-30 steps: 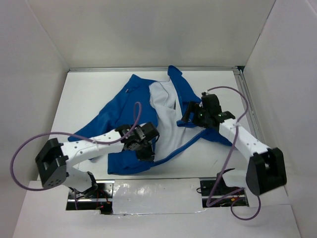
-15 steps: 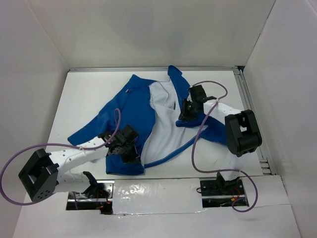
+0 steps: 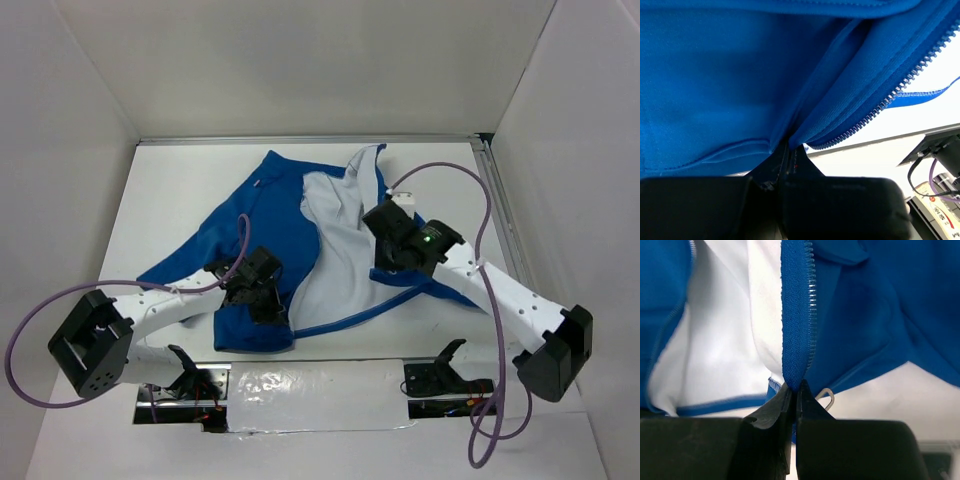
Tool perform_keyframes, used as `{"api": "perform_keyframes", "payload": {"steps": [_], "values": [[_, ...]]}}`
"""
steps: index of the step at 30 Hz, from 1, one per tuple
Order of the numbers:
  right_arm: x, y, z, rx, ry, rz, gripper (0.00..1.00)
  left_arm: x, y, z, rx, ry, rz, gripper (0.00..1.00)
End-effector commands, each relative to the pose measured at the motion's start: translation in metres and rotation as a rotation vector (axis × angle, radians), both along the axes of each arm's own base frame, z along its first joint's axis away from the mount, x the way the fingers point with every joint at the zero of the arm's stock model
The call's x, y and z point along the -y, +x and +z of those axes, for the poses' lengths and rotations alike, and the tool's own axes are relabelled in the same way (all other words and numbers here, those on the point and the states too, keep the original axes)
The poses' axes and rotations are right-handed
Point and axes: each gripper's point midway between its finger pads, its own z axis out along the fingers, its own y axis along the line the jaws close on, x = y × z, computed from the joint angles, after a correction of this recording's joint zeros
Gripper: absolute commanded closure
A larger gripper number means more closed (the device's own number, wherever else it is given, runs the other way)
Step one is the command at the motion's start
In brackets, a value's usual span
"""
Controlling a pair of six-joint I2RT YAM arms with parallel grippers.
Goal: Zip up the jacket
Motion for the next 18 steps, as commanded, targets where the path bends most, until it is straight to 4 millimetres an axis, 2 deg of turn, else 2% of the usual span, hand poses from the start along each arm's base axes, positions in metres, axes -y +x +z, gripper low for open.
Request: {"api": "perform_keyframes", "payload": {"steps": [1,2,3,6,7,9,10,12,13,14,15,17,18], "values": [[0.029,-0.028,0.002,-0.048,-0.301,-0.112,1.0,0.006,0.005,0.01,0.019,-0.041,-0.013,1.0],[0.02,-0.027,0.001,-0.04,-0.336,-0.089,1.0,0.003,0.003,0.01,0.009,-0.032,-0.005,1.0],[0.001,-0.031,-0.015,-0.071,-0.41,-0.027,1.0,0.001,0.002,0.011,0.012,-0.028,0.007,1.0],[-0.035,-0.028,-0.027,-0.062,-0.517,0.057,1.0,-0.008,-0.004,0.012,0.006,-0.013,0.027,1.0],[-0.057,-0.03,-0.042,-0.075,-0.574,0.121,1.0,-0.01,-0.005,0.013,0.007,-0.012,0.034,1.0],[-0.078,-0.029,-0.057,-0.092,-0.595,0.152,0.98,-0.015,-0.013,0.015,0.003,-0.019,0.037,1.0],[-0.098,-0.034,-0.068,-0.086,-0.621,0.231,0.91,-0.016,-0.015,0.015,-0.001,-0.022,0.045,1.0],[-0.114,-0.033,-0.076,-0.082,-0.59,0.257,0.78,-0.021,-0.023,0.013,-0.013,-0.022,0.055,1.0],[-0.133,-0.035,-0.083,-0.092,-0.499,0.31,0.64,-0.024,-0.026,0.012,-0.022,-0.018,0.062,1.0],[-0.141,-0.036,-0.086,-0.093,-0.446,0.334,0.53,-0.027,-0.029,0.008,-0.028,-0.01,0.069,1.0],[-0.161,-0.043,-0.087,-0.086,-0.295,0.383,0.38,-0.03,-0.031,0.008,-0.029,-0.006,0.073,1.0],[-0.171,-0.048,-0.08,-0.075,-0.171,0.455,0.27,-0.031,-0.031,0.007,-0.024,-0.006,0.075,1.0],[-0.179,-0.048,-0.066,-0.016,-0.038,0.476,0.2,-0.031,-0.032,0.006,-0.029,-0.004,0.072,1.0]]}}
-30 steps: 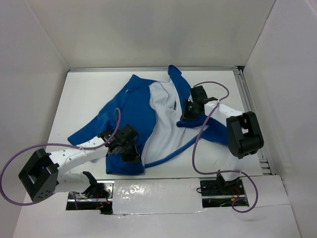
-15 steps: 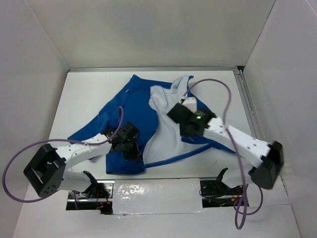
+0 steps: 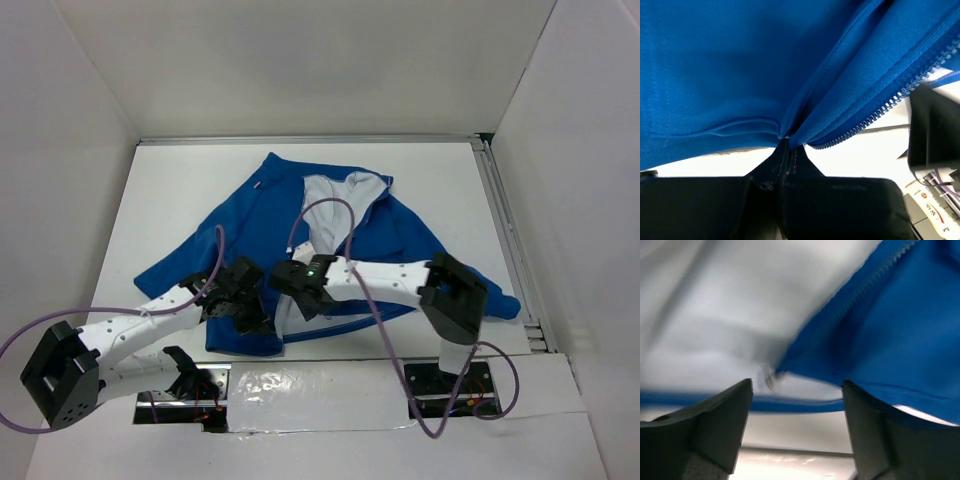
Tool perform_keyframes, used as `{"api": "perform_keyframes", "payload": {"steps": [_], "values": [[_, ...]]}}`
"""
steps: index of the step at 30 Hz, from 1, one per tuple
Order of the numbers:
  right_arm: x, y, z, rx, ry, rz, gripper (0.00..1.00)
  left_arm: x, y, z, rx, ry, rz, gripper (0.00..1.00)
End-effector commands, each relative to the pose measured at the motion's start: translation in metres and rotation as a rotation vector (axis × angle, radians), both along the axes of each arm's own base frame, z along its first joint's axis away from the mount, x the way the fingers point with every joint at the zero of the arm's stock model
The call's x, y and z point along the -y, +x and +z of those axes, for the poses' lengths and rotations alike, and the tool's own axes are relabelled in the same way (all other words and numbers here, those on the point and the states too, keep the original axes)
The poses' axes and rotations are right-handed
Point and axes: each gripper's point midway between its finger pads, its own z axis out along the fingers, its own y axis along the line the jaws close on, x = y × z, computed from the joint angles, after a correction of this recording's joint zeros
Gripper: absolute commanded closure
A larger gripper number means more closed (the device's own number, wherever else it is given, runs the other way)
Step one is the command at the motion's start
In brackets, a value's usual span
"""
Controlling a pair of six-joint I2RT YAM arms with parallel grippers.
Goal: Zip up the jacket
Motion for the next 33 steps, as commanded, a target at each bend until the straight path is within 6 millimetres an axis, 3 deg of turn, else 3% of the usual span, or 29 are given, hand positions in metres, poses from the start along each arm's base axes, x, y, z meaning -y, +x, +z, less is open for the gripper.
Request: {"api": "perform_keyframes", "payload": {"steps": [1,4,5,8,10,13,15,18,22,30,33], "values": [[-0.06,0.003,0.044,-0.005,0.503,0.126,0.17,-0.001,-0.006,-0.001,-0.008,0.003,-0.005,1.0],[-0.057,-0.003,0.067,-0.045,0.772,0.148,0.16,0.001,-0.004,0.0,-0.01,0.004,-0.01,1.0],[-0.046,0.006,0.082,-0.037,0.851,0.097,0.16,0.0,-0.003,-0.001,-0.01,0.009,-0.008,1.0],[-0.014,0.014,0.061,-0.04,0.864,-0.018,0.16,0.001,-0.002,-0.001,-0.008,0.011,-0.011,1.0],[-0.006,0.014,0.053,-0.05,0.837,-0.053,0.17,0.002,-0.001,-0.002,-0.007,0.008,-0.014,1.0],[-0.006,0.01,0.037,-0.086,0.794,-0.12,0.18,0.003,-0.001,-0.003,-0.017,0.016,-0.013,1.0],[-0.018,0.003,0.036,-0.109,0.803,-0.147,0.2,0.004,0.0,-0.003,-0.016,0.017,-0.014,1.0],[-0.021,0.007,0.027,-0.067,0.745,-0.258,0.22,0.006,0.002,-0.003,-0.008,0.008,-0.031,1.0],[-0.008,0.019,0.002,-0.019,0.619,-0.416,0.28,0.01,0.002,-0.002,0.002,-0.006,-0.049,1.0],[-0.009,0.027,-0.024,-0.003,0.539,-0.483,0.34,0.008,0.0,-0.001,0.032,-0.017,-0.056,1.0],[-0.013,0.022,-0.021,0.0,0.54,-0.462,0.32,0.009,-0.001,0.0,0.037,-0.031,-0.064,1.0]]}}
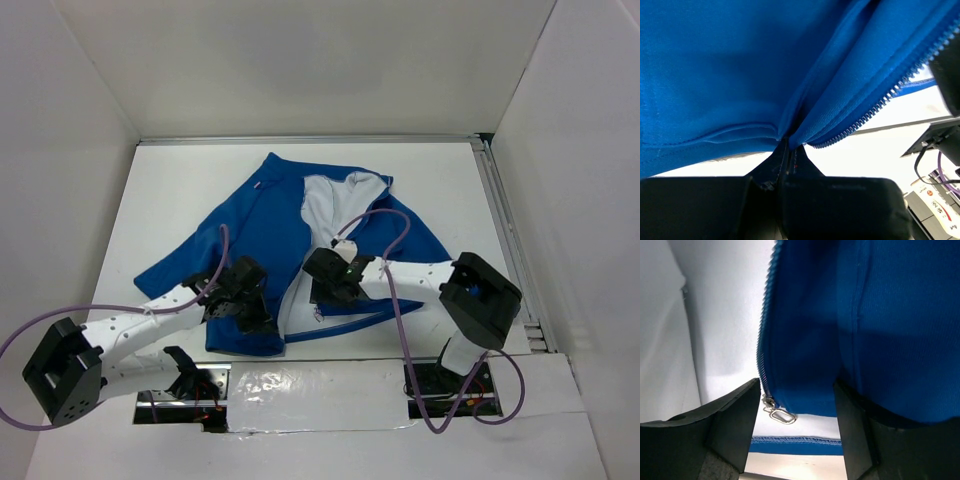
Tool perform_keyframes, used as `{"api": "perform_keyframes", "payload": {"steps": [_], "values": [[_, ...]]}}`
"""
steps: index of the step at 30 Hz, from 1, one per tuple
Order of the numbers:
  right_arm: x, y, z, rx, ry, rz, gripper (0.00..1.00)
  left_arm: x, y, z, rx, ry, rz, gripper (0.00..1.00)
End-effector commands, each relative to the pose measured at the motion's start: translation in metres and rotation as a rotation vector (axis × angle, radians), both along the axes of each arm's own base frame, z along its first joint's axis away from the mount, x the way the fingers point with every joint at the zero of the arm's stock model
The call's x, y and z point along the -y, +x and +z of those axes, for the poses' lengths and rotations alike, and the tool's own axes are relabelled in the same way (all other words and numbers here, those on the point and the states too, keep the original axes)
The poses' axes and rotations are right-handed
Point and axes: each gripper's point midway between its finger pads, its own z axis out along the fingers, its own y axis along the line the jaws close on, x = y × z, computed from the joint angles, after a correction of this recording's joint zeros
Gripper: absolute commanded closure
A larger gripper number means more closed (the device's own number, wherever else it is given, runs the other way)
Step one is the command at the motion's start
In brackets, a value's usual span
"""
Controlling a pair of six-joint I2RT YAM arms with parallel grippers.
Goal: Zip up the jacket
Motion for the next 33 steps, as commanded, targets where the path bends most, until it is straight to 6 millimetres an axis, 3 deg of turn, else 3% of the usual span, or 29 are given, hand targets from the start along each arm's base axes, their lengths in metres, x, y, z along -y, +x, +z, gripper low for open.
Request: {"api": "perform_keyframes", "payload": {"steps": [1,6,10,17,33], "values": [[-0.006,0.001,0.013,0.048,-0.008,-0.011,0.32,0.003,-0.002,0.002,0.023,-0.026,-0.022,1.0],[-0.004,-0.004,0.029,0.086,0.021,-0.004,0.29,0.001,-0.001,0.002,0.029,-0.016,-0.024,1.0],[0.016,-0.004,0.037,0.11,-0.017,-0.07,0.29,0.002,-0.001,0.0,0.039,-0.027,-0.032,1.0],[0.019,-0.01,0.019,0.055,-0.055,-0.069,0.31,0.008,0.004,0.003,0.053,-0.037,-0.068,1.0],[-0.001,0.003,-0.007,0.011,-0.049,-0.025,0.29,0.009,0.005,-0.005,0.05,-0.031,-0.084,1.0]]}}
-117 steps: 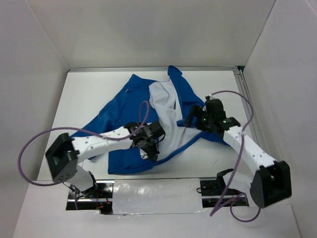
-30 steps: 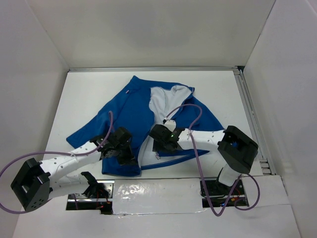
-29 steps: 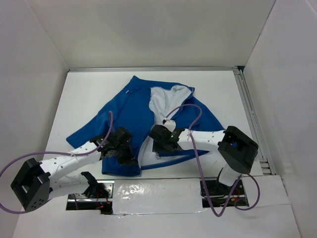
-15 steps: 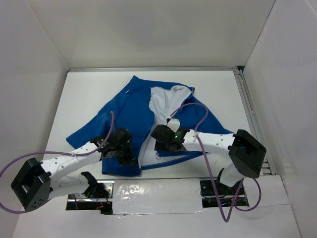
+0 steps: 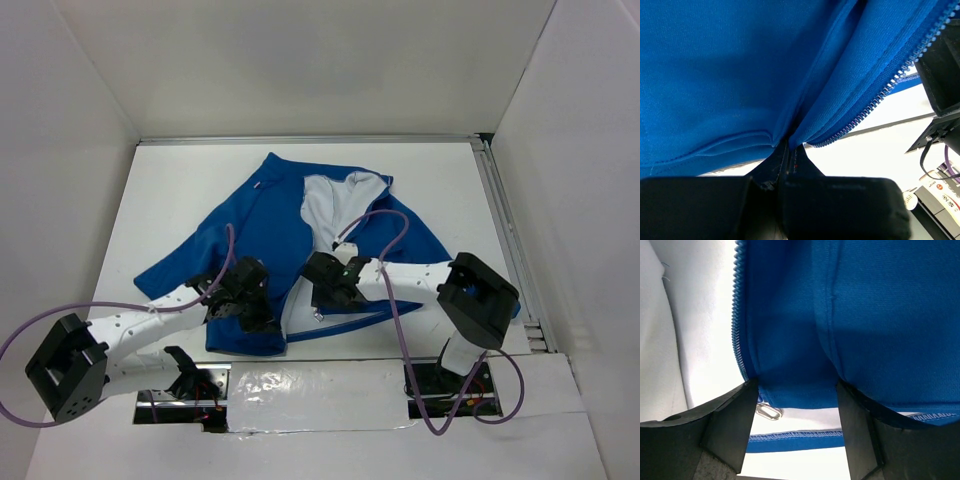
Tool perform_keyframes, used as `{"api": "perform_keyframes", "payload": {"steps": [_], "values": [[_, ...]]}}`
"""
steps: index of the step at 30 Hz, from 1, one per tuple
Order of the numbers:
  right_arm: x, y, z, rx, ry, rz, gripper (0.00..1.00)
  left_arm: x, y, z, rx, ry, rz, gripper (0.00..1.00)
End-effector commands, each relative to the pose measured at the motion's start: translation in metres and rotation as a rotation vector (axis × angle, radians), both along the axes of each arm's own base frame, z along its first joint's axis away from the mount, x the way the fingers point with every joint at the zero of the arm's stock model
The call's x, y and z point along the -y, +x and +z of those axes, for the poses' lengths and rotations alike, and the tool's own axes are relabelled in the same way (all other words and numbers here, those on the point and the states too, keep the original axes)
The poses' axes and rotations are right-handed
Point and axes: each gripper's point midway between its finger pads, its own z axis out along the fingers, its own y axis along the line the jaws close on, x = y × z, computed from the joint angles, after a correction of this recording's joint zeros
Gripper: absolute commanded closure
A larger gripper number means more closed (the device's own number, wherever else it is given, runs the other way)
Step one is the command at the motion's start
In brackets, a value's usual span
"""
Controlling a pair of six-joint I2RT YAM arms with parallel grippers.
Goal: Zip up the jacket
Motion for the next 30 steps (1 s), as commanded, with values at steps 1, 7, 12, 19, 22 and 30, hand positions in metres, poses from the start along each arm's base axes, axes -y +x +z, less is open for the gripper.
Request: {"api": "perform_keyframes", "payload": {"steps": [1,7,12,19,22,30], "values": [[-0.015,0.009,-0.003,0.007,0.03,0.002,0.29,0.003,0.001,-0.002,0.009,-0.004,-0.026,1.0],[-0.019,0.007,-0.008,-0.004,0.057,0.006,0.24,0.003,-0.001,-0.004,0.004,-0.008,-0.031,1.0],[-0.012,0.005,-0.019,-0.03,-0.001,-0.028,0.27,0.002,-0.002,-0.004,0.0,-0.004,-0.024,1.0],[0.017,0.006,-0.031,-0.032,-0.153,-0.116,0.42,-0.005,0.003,-0.017,0.004,0.035,0.006,1.0],[0.027,0.006,-0.026,-0.011,-0.163,-0.146,0.53,-0.008,0.007,-0.026,-0.022,0.048,0.025,1.0],[0.068,0.009,0.002,0.061,-0.188,-0.217,0.71,-0.027,0.011,-0.057,-0.142,0.149,0.103,1.0]]}}
